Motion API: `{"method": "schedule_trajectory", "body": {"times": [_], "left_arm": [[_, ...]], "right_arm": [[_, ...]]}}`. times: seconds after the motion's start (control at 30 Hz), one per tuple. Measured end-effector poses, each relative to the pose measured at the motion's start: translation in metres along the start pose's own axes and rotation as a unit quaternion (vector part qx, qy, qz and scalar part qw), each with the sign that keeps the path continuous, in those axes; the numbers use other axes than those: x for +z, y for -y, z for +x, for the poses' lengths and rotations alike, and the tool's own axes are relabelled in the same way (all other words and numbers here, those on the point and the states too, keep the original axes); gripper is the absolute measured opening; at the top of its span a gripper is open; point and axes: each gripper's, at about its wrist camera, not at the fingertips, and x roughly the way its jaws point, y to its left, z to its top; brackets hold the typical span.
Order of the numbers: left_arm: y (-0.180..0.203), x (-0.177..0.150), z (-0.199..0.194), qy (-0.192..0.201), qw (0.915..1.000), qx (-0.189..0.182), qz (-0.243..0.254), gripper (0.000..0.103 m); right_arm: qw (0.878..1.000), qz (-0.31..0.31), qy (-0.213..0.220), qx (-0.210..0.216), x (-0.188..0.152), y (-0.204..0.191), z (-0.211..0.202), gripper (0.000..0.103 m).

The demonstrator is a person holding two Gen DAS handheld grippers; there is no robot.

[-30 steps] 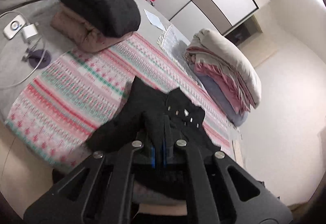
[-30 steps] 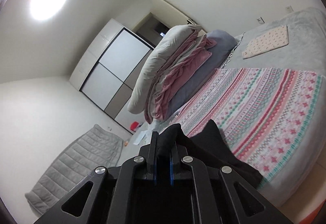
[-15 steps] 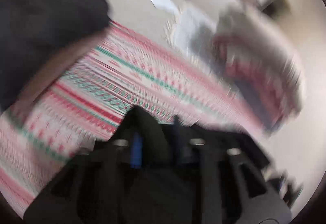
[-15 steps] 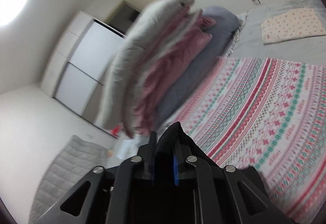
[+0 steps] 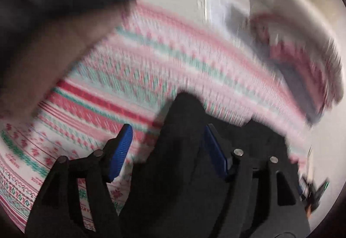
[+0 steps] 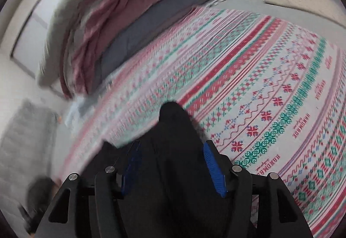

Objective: Fold large clothes

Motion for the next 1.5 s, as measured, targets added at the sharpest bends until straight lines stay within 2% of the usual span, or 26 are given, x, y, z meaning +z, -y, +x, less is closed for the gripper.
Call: {"method": "schedule_trajectory", "body": {"times": [0.07, 0.13, 0.17, 0.2, 0.23, 0.27, 0.33, 0.37, 0.43, 0.47, 0.5, 0.57, 0.67, 0.7, 0.73, 0.77, 0.8, 0.83, 0.87, 1.07, 1.17, 1.27, 1.33, 1.4, 1.47, 1.5], "left_arm": [[0.001, -0.007, 0.025, -0.020, 0.9993, 0.031, 0.009, 0.069], [0.004, -0.011, 0.038, -0.024, 0.9987, 0.040, 0.018, 0.066], [0.006, -0.011, 0.044, -0.025, 0.9983, 0.046, 0.027, 0.055], [0.008, -0.010, 0.047, -0.027, 0.9977, 0.051, 0.034, 0.039], [0.011, -0.009, 0.049, -0.032, 0.9971, 0.057, 0.040, 0.032], [0.011, -0.008, 0.049, -0.033, 0.9969, 0.059, 0.040, 0.029], [0.010, -0.005, 0.042, -0.021, 0.9973, 0.057, 0.042, 0.029], [0.008, -0.004, 0.039, -0.019, 0.9973, 0.055, 0.044, 0.030], [0.003, -0.002, 0.032, -0.025, 0.9974, 0.047, 0.048, 0.045], [-0.001, 0.000, 0.031, -0.031, 0.9975, 0.045, 0.046, 0.061], [-0.003, 0.001, 0.031, -0.034, 0.9975, 0.043, 0.044, 0.071], [-0.008, 0.000, 0.035, -0.042, 0.9976, 0.038, 0.041, 0.073], [-0.010, -0.002, 0.048, -0.054, 0.9975, 0.033, 0.031, 0.073], [-0.009, -0.005, 0.049, -0.057, 0.9975, 0.027, 0.031, 0.069], [-0.006, -0.007, 0.050, -0.050, 0.9978, 0.025, 0.037, 0.058], [-0.003, -0.008, 0.048, -0.039, 0.9979, 0.024, 0.045, 0.017], [0.002, -0.010, 0.045, -0.031, 0.9977, 0.029, 0.054, 0.007], [0.005, -0.010, 0.039, -0.015, 0.9978, 0.039, 0.052, 0.007], [0.008, -0.009, 0.033, 0.001, 0.9978, 0.042, 0.051, 0.006], [0.034, 0.019, -0.021, 0.103, 0.9944, 0.008, 0.020, 0.006], [0.046, 0.028, -0.029, 0.140, 0.9899, 0.014, 0.016, 0.006], [0.057, 0.032, -0.017, 0.171, 0.9840, 0.044, 0.028, 0.006], [0.063, 0.031, 0.020, 0.152, 0.9819, 0.101, 0.051, 0.006], [0.057, 0.026, 0.057, 0.128, 0.9816, 0.132, 0.051, 0.006], [0.044, 0.016, 0.100, 0.089, 0.9834, 0.152, 0.044, 0.007], [0.042, 0.011, 0.102, 0.105, 0.9819, 0.152, 0.044, 0.007]], "right_arm": [[0.998, -0.045, -0.017, -0.036, -0.002, -0.011, 0.018, 0.060], [0.996, -0.070, -0.034, -0.052, -0.003, -0.014, 0.032, 0.059], [0.993, -0.090, -0.037, -0.063, -0.004, -0.018, 0.037, 0.054], [0.991, -0.102, -0.037, -0.072, -0.005, -0.019, 0.039, 0.046], [0.989, -0.115, -0.036, -0.090, -0.004, -0.020, 0.041, 0.041], [0.987, -0.117, -0.036, -0.102, -0.002, -0.018, 0.042, 0.033], [0.992, -0.096, -0.029, -0.074, 0.006, -0.006, 0.037, 0.032], [0.996, -0.075, -0.024, -0.050, 0.009, 0.003, 0.030, 0.033], [0.997, -0.057, -0.038, -0.023, 0.015, 0.016, 0.027, 0.036], [0.997, -0.058, -0.051, -0.022, 0.018, 0.022, 0.028, 0.041], [0.996, -0.062, -0.056, -0.028, 0.019, 0.024, 0.028, 0.048], [0.994, -0.078, -0.057, -0.051, 0.020, 0.029, 0.027, 0.058], [0.994, -0.081, -0.062, -0.038, 0.019, 0.028, 0.030, 0.062], [0.994, -0.085, -0.069, -0.031, 0.017, 0.024, 0.033, 0.062], [0.992, -0.100, -0.078, -0.018, 0.013, 0.016, 0.039, 0.062], [0.990, -0.118, -0.075, -0.021, 0.010, 0.008, 0.042, 0.054], [0.989, -0.128, -0.070, -0.032, 0.009, 0.002, 0.045, 0.029], [0.988, -0.137, -0.055, -0.048, 0.009, -0.003, 0.043, 0.013], [0.989, -0.135, -0.037, -0.047, 0.010, -0.006, 0.039, 0.007], [0.991, -0.114, 0.071, -0.011, 0.038, -0.029, -0.015, 0.005], [0.986, -0.111, 0.122, -0.009, 0.049, -0.044, -0.036, 0.005], [0.983, -0.091, 0.155, -0.022, 0.057, -0.046, -0.040, 0.005], [0.985, -0.083, 0.145, -0.048, 0.061, -0.043, -0.019, 0.005], [0.989, -0.073, 0.106, -0.075, 0.060, -0.036, 0.018, 0.005], [0.991, -0.057, 0.047, -0.108, 0.051, -0.020, 0.072, 0.005], [0.991, -0.054, 0.033, -0.118, 0.047, -0.016, 0.087, 0.005]]}}
